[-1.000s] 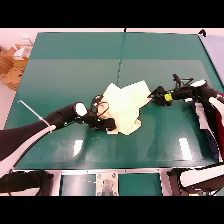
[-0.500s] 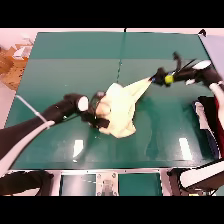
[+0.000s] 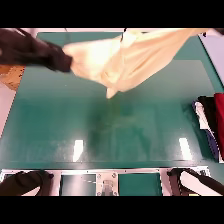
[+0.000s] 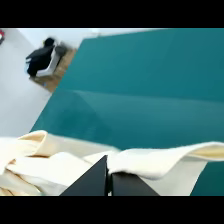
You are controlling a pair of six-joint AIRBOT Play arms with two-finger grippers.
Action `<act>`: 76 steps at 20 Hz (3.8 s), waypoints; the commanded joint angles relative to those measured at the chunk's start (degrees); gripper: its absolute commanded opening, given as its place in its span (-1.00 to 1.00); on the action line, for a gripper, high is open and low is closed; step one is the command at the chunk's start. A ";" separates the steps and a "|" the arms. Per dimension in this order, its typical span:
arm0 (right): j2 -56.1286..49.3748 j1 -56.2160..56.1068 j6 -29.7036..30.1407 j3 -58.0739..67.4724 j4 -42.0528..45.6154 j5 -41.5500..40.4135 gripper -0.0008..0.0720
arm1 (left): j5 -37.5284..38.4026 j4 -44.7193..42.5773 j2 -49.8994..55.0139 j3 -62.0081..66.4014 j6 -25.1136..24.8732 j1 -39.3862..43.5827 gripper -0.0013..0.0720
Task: Fold the shirts.
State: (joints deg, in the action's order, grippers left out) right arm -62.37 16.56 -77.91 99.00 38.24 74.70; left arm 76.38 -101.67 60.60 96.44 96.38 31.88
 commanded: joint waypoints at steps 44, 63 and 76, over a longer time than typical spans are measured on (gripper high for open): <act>14.95 -7.63 5.99 -78.97 7.23 -24.11 -0.95 | -37.40 32.94 11.06 -45.40 5.14 7.87 -0.90; 18.45 6.49 -3.17 2.60 10.40 -5.38 -0.95 | 3.74 29.53 -9.27 6.71 -6.91 -30.82 -0.90; -7.30 -13.57 3.17 -54.69 9.09 -30.12 -0.95 | -31.21 64.92 -8.11 -66.55 -26.27 -30.82 -0.89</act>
State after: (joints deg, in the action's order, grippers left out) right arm -59.40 7.64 -76.36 52.01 48.29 54.17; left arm 60.69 -46.81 52.03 46.50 76.12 1.13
